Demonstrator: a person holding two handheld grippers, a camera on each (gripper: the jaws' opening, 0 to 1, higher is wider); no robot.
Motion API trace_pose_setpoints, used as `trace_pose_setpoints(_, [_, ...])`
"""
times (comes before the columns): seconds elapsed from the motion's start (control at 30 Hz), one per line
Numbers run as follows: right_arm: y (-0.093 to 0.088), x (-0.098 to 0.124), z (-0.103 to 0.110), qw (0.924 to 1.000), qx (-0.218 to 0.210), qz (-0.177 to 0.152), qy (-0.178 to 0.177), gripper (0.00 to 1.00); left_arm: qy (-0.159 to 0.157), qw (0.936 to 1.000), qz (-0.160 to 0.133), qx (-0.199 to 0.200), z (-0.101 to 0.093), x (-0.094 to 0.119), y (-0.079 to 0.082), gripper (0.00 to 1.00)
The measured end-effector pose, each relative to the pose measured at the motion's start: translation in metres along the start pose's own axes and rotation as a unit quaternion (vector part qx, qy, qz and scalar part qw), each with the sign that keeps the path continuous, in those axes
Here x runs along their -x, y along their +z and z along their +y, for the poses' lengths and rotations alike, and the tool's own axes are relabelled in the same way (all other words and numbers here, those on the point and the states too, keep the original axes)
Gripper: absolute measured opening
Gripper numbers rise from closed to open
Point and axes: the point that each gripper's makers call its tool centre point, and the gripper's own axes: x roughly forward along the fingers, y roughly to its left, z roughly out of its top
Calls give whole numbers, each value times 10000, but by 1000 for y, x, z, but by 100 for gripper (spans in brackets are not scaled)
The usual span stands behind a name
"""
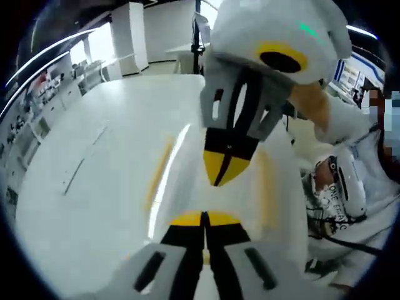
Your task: Snap each plastic latch of the storage box into its locked position after aligning the lid with the box until every specified latch is closed and the lid sits flush.
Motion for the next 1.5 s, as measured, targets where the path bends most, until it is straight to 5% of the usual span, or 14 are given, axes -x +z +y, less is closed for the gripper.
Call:
trace_pose_setpoints(0.3, [-3,1,0,10000,73,-25,59,0,-281,9989,357,-85,-4,-5,1,0])
trace_pose_setpoints(0.53, [-3,3,-1,9966,130,-622,521,0,-205,9965,689,-426,-7,-8,1,0])
trace_pose_setpoints(0.8, [-2,16,-56,9919,-148,-1263,52,0,-148,9960,727,-488,-5,-8,2,0])
trace_pose_setpoints(1.1, [-17,-6,-99,9990,113,-413,-141,0,-83,9930,894,-765,-2,-11,7,0])
trace_pose_setpoints(1.5, [-33,-21,-96,9986,134,7,512,0,84,9874,1168,-1064,-5,-13,15,0])
